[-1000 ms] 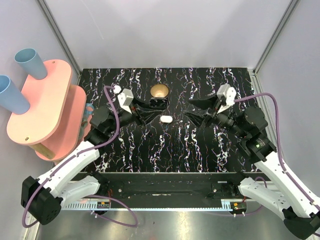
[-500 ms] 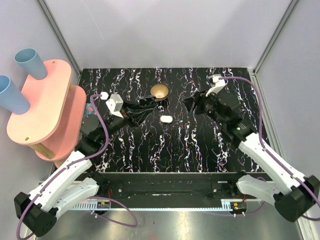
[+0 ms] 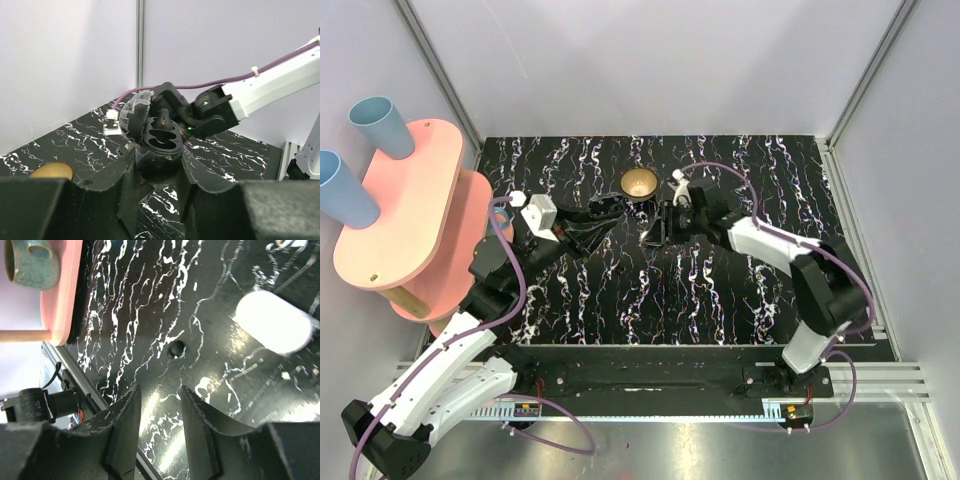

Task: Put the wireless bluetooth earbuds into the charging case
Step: Move the left earbud to the center of the board.

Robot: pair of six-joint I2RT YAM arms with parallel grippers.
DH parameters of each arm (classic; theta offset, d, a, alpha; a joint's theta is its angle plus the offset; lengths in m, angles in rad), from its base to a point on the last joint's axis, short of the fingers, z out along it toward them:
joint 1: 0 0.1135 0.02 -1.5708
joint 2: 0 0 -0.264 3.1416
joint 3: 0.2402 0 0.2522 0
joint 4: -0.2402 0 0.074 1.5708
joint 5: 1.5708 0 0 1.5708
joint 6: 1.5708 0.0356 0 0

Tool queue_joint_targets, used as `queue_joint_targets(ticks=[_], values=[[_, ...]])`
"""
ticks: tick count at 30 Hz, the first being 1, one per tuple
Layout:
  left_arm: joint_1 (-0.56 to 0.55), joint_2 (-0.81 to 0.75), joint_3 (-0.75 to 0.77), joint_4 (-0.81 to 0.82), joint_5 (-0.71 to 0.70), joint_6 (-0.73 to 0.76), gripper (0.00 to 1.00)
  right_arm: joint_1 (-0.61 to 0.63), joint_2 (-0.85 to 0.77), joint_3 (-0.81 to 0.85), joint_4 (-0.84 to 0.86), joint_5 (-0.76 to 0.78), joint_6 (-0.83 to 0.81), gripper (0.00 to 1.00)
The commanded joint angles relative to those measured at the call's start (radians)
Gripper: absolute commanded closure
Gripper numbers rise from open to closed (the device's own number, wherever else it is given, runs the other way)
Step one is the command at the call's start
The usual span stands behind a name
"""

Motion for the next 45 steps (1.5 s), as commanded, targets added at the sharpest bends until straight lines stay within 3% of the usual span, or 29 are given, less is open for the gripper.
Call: queue_joint_targets(ticks=[1, 9, 18, 33, 45], values=[[0.005, -0.013, 0.006, 0.008, -0.027, 0.001, 1.00, 0.038, 0.105, 0.149, 0.001, -0.142, -0.056, 0.55], [0.005, -0.019, 0.009, -0.011, -0.037, 0.005, 1.00, 0.089, 0.277, 0.286, -0.069, -0.104, -0.094, 0.55], [0.005, -0.009, 0.002, -0.011, -0.034, 0.004, 1.00, 0.158, 0.388, 0.332, -0.141, -0.047, -0.151, 0.56], [0.005, 0.001, -0.003, 0.000, -0.027, -0.001, 1.00, 0.179, 0.466, 0.396, -0.161, 0.079, -0.175, 0.56], [0.005, 0.005, -0.011, 0.011, -0.034, -0.004, 1.00, 0.196, 0.478, 0.389, -0.178, 0.081, -0.211, 0.60]])
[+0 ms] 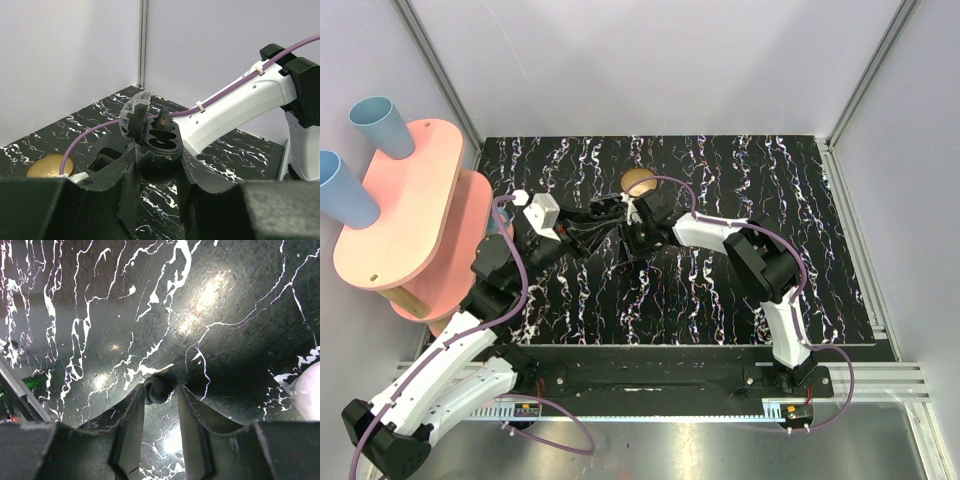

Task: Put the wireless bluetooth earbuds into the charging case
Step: Move the left earbud to the center of the board.

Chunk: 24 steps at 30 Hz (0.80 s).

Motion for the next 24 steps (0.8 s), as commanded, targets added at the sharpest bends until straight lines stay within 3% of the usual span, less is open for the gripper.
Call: queue_joint_targets(ticks=[1, 7, 13, 24], values=[[0.005, 0.003, -0.010, 0.047, -0.022, -0.002, 1.00, 0.020, 0.012, 0.017, -0.009, 0.015, -0.035, 0.61], [0.005, 0.006, -0.008, 0.050, -0.022, -0.008, 1.00, 0.035, 0.031, 0.014, -0.023, 0.033, -0.044, 0.63], [0.005, 0.001, -0.013, 0.050, -0.027, -0.008, 1.00, 0.038, 0.011, -0.026, -0.023, 0.076, -0.038, 0.75], [0.005, 0.009, -0.016, 0.056, -0.025, -0.017, 1.00, 0.038, -0.270, -0.325, 0.155, 0.214, 0.134, 0.86]])
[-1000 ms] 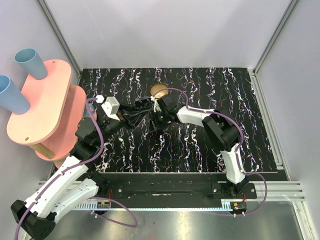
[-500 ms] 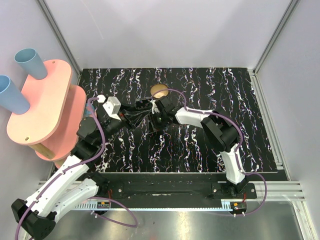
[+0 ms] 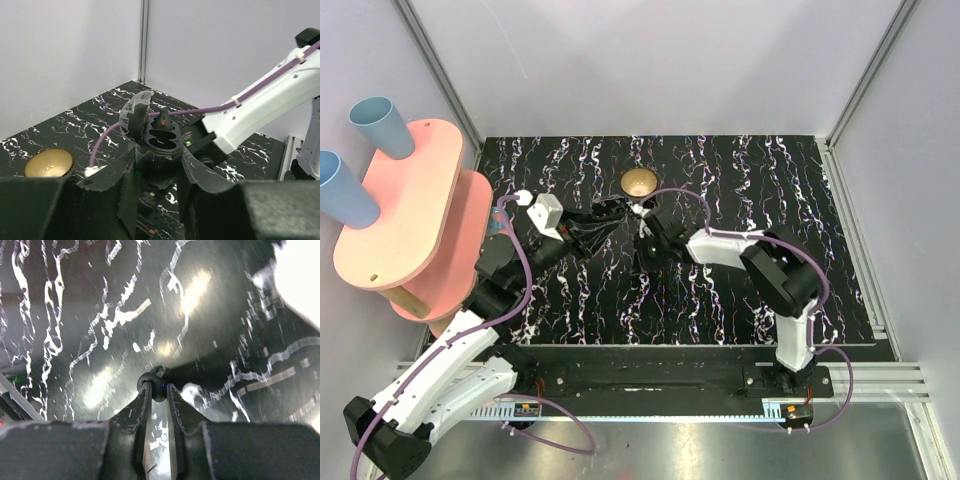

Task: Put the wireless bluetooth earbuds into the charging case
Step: Move the left earbud to the center of the board.

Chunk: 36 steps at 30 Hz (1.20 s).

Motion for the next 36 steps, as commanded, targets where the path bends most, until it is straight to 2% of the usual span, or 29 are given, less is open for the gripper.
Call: queue_joint_targets(ticks=[1, 10, 15, 22, 25, 29, 36], values=[[0.003, -0.002, -0.001, 0.051, -0.022, -0.016, 1.00, 0.009, -0.151, -0.132, 0.080, 0.112, 0.099, 0.87], [0.006, 0.004, -0.003, 0.059, -0.019, -0.018, 1.00, 0.009, -0.352, -0.333, 0.140, 0.221, 0.203, 0.91], [0.006, 0.020, 0.000, 0.062, -0.008, -0.021, 1.00, 0.008, -0.384, -0.334, 0.069, 0.280, 0.191, 0.92], [0.005, 0.015, -0.009, 0.062, -0.013, -0.024, 1.00, 0.005, -0.472, -0.386, 0.102, 0.341, 0.191, 0.94], [0.006, 0.011, -0.009, 0.060, -0.016, -0.024, 1.00, 0.005, -0.467, -0.380, 0.102, 0.358, 0.189, 0.93], [0.006, 0.011, -0.006, 0.056, -0.014, -0.022, 1.00, 0.002, -0.420, -0.351, -0.007, 0.370, 0.208, 0.94], [0.006, 0.006, -0.015, 0.056, -0.021, -0.035, 1.00, 0.002, -0.384, -0.353, -0.038, 0.392, 0.228, 0.93]])
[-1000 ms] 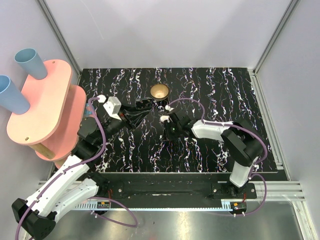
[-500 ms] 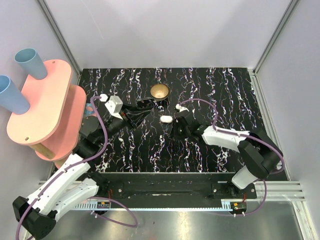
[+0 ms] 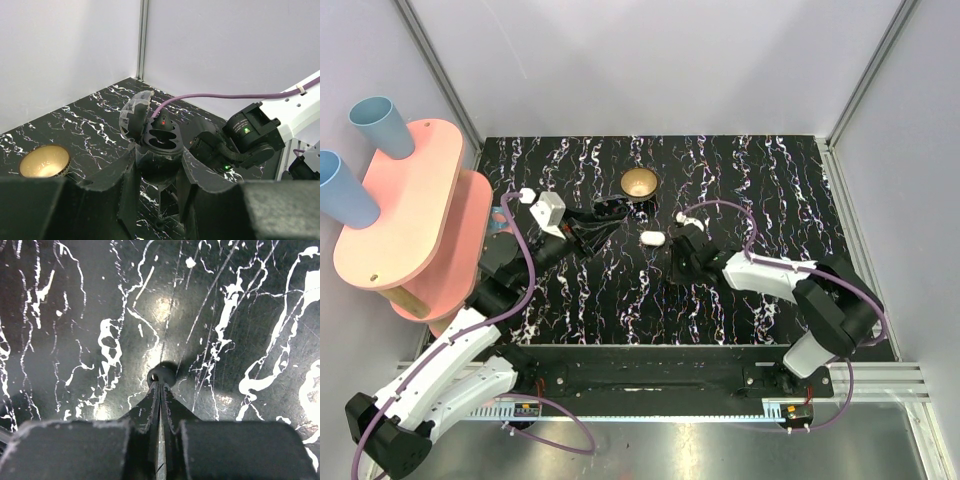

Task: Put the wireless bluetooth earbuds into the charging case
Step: Move the left earbud to the center of the board.

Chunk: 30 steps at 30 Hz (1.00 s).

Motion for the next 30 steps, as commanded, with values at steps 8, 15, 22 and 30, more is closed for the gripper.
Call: queue_joint_targets(ticks=[8, 15, 22, 30], values=[[0.006, -0.017, -0.005, 0.029, -0.028, -0.004, 1.00, 0.001, 0.014, 0.070, -0.033, 0.020, -0.053, 0.86], [0.006, -0.011, -0.008, 0.029, -0.034, -0.007, 1.00, -0.028, -0.026, 0.115, -0.013, -0.074, -0.240, 0.75], [0.006, -0.014, -0.004, 0.026, -0.042, -0.004, 1.00, -0.162, 0.121, 0.179, -0.022, -0.383, -0.277, 0.74], [0.006, -0.006, -0.002, 0.029, -0.042, -0.009, 1.00, -0.163, 0.201, 0.220, -0.030, -0.555, -0.329, 0.71]])
